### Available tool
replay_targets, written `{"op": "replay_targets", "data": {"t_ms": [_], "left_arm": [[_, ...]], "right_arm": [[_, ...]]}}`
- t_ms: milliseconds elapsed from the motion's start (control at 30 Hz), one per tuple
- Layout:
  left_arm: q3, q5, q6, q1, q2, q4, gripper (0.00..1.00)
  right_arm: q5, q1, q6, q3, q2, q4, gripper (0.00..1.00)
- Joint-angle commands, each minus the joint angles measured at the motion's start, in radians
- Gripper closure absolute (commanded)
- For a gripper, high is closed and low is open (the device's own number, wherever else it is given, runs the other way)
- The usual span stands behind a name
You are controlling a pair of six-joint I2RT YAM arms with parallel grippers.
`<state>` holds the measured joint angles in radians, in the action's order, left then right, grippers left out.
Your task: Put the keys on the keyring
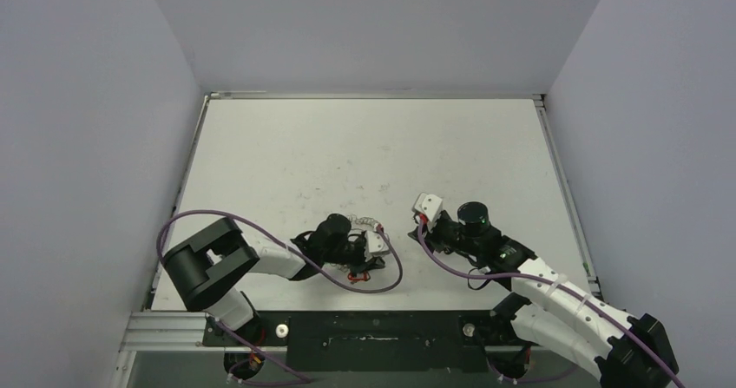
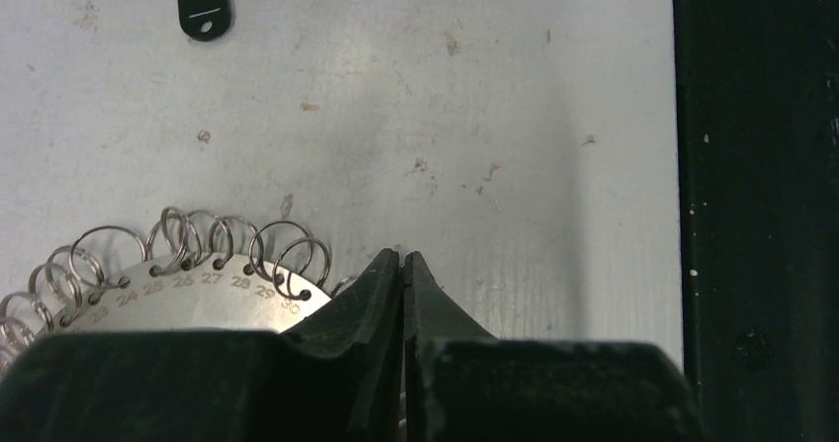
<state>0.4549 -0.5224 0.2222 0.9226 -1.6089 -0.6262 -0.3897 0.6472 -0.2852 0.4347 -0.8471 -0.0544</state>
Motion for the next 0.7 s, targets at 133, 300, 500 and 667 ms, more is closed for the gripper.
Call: {"op": "replay_targets", "data": {"t_ms": [133,300,500,667], "left_arm": [[-0.063,0.179,-0.052,0.002,0.231,0.301,1.00],[-0.169,0.294,-0.150,0.000,0.357,0.275,1.00],[-0.134,0.437,-0.287,-0.006,0.352,0.322,1.00],[-0.088,0.514,-0.371,-0.024,0.323,0.390,1.00]], "right_arm": [[-0.031,-0.009,0.008,0.024,-0.027,0.047,0.63],[-0.045,-0.011,0.012,0.034,-0.054,0.084,0.64],[-0.067,-0.006,0.092,0.077,-0.152,0.111,0.64],[-0.092,-0.002,0.266,0.117,-0.276,0.174,0.65]]}}
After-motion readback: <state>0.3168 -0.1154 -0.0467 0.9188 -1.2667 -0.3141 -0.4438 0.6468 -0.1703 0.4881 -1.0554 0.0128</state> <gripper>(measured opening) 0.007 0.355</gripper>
